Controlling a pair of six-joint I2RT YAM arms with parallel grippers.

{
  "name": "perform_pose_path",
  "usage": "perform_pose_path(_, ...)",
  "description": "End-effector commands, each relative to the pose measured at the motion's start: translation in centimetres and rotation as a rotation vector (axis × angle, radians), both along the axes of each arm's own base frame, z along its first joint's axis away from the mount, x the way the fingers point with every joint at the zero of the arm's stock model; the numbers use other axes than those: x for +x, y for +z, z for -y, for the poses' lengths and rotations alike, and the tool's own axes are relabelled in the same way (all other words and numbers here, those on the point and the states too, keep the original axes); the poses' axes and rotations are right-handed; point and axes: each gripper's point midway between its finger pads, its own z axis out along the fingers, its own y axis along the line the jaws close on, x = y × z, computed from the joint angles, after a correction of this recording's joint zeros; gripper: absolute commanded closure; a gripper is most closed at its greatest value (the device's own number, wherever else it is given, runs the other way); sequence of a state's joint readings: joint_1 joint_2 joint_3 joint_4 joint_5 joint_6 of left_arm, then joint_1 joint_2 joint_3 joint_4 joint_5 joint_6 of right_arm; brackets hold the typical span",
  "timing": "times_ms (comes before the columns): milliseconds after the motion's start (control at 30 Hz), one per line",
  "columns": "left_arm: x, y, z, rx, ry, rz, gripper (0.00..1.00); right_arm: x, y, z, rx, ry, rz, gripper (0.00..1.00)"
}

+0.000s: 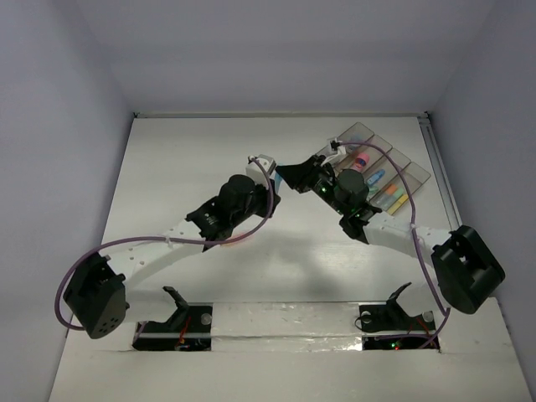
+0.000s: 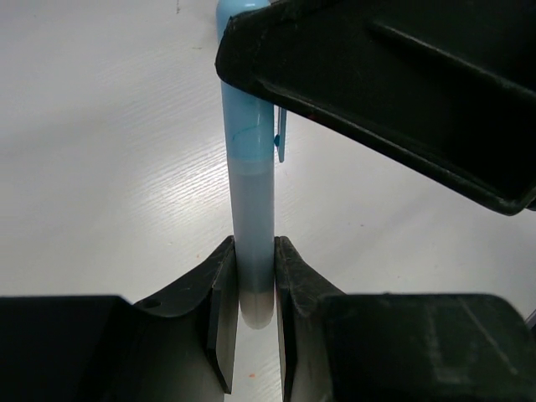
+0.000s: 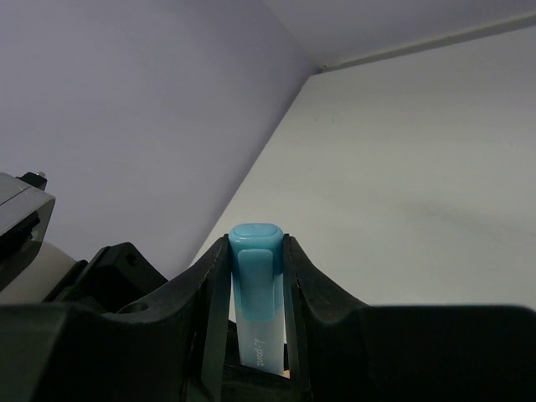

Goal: Sort the stationery into containers
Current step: Close the pen cap on the pen.

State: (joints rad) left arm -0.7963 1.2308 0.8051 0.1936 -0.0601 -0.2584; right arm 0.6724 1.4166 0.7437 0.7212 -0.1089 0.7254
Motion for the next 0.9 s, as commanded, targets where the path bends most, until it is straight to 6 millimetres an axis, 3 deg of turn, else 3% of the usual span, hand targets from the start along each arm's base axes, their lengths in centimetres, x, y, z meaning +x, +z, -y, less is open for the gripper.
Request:
perform_pose_path(0,3.3,26.7,-3.5,-0.489,0.187,0.617,1.00,-10.2,-13.2,-2.7,-0.259,0.351,-0.364,1.00)
perform_pose_path(133,3.4,28.1,-3.5,-0.490,0.188,0.644,1.00,-10.4,-13.8,-3.1,-0.256,0.374,-0.387,1.00)
perform_pose_path(267,3.1,27.2,-2.6,-0.510,0.140,0.611,1.00,-9.4,-13.3,-3.3,-0.245,0.331,-0.388,1.00)
perform_pose_path(367,2.5,24.2,-1.9,-0.529,0.099,0.538,1.00,-6.3,-10.4,-3.1,-0.201,0.240,-0.338,1.00)
perform_pose_path(400,2.4,21.8,-1.6,-0.514,0.090,0.493,1.00,-5.3,-9.5,-3.0,-0.176,0.216,-0.336,1.00)
perform_pose_path(467,1.8,20.0,-1.3,-0.534,0.069,0.430,1.00,-2.2,-6.6,-2.6,-0.100,0.153,-0.302,1.00)
perform_pose_path(500,1.6,17.5,-1.2,-0.514,0.063,0.385,1.00,-1.0,-5.8,-2.4,-0.080,0.126,-0.293,1.00)
perform_pose_path(533,1.3,16.7,-1.3,-0.517,0.056,0.366,0.97,1.1,-3.6,-2.0,-0.043,0.082,-0.258,1.00)
perform_pose_path(567,0.6,16.5,-1.5,-0.541,0.048,0.349,0.95,2.4,-3.0,-1.8,-0.027,0.058,-0.248,1.00)
perform_pose_path(600,0.3,14.4,-1.7,-0.526,0.051,0.311,0.92,3.5,-2.1,-1.5,-0.011,0.029,-0.236,1.00)
perform_pose_path(633,-0.1,13.7,-1.9,-0.529,0.048,0.299,0.88,4.8,-1.2,-1.1,0.004,-0.004,-0.222,1.00)
perform_pose_path(667,-0.8,13.7,-2.1,-0.537,0.031,0.298,0.76,6.7,1.4,-0.3,0.038,-0.036,-0.183,1.00)
perform_pose_path(700,-1.4,12.4,-2.1,-0.529,0.025,0.272,0.70,7.7,2.0,0.1,0.050,-0.060,-0.176,1.00)
perform_pose_path(767,-2.5,12.3,-2.8,-0.540,0.009,0.275,0.55,9.9,4.6,1.6,0.088,-0.116,-0.143,1.00)
perform_pose_path(800,-3.1,10.8,-2.8,-0.523,-0.012,0.256,0.50,11.2,5.4,3.5,0.110,-0.159,-0.137,1.00)
perform_pose_path(867,-4.9,10.8,-3.1,-0.540,-0.060,0.264,0.41,12.6,6.4,6.4,0.121,-0.251,-0.122,1.00)
